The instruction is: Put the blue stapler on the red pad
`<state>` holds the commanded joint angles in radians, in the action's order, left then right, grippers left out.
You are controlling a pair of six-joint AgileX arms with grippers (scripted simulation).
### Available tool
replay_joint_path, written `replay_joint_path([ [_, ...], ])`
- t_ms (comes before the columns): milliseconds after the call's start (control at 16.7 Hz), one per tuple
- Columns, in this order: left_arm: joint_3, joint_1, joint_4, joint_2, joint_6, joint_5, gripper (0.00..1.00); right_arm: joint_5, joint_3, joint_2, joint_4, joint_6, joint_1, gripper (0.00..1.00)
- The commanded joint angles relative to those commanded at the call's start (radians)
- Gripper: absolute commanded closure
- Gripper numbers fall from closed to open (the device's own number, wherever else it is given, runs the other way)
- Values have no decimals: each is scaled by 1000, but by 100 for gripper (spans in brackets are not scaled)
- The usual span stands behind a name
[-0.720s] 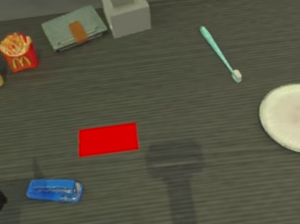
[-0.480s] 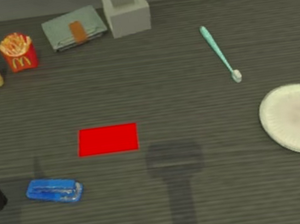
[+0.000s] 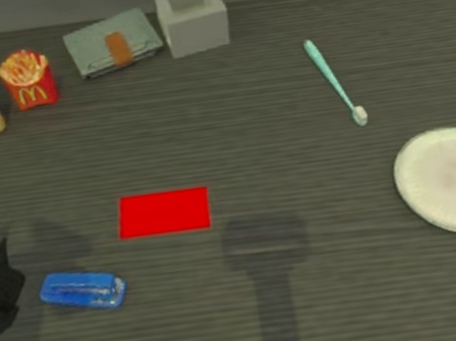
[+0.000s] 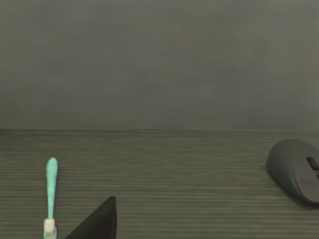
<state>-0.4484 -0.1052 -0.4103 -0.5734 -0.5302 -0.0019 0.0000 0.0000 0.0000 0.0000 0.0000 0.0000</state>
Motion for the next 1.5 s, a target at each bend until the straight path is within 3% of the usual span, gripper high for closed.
replay_joint_path([
  [420,-448,-112,-435,-679,-573,-1,0,0,0,0,0,0,0,0],
  [720,-688,-170,-649,-986,-856,1,0,0,0,0,0,0,0,0],
  [900,-763,-188,-709,-1078,-942,2,0,0,0,0,0,0,0,0],
  [1260,-767,-185,-711,-1087,-952,2,0,0,0,0,0,0,0,0],
  [1500,-695,-188,-598,-1131,-955,2,0,0,0,0,0,0,0,0],
])
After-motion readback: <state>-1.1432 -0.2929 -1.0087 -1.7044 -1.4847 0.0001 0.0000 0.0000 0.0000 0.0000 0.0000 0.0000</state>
